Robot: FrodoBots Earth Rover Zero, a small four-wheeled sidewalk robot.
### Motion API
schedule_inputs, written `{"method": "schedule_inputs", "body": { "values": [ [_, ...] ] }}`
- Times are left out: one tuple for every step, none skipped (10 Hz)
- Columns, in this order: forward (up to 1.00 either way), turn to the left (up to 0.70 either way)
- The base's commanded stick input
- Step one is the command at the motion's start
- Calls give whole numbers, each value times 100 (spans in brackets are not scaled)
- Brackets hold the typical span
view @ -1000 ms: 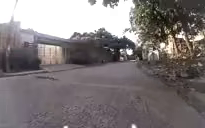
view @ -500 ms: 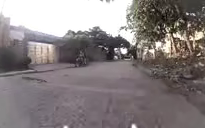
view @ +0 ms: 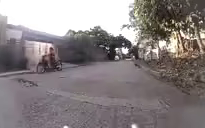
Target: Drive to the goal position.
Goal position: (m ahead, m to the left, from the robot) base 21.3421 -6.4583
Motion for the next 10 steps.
{"method": "schedule_inputs", "body": {
  "values": [
    [100, -40],
    [100, -40],
    [100, -40],
    [100, -40],
    [100, -40],
    [100, -40],
    [100, -40],
    [100, -40],
    [100, -40],
    [100, -32]
  ]
}}
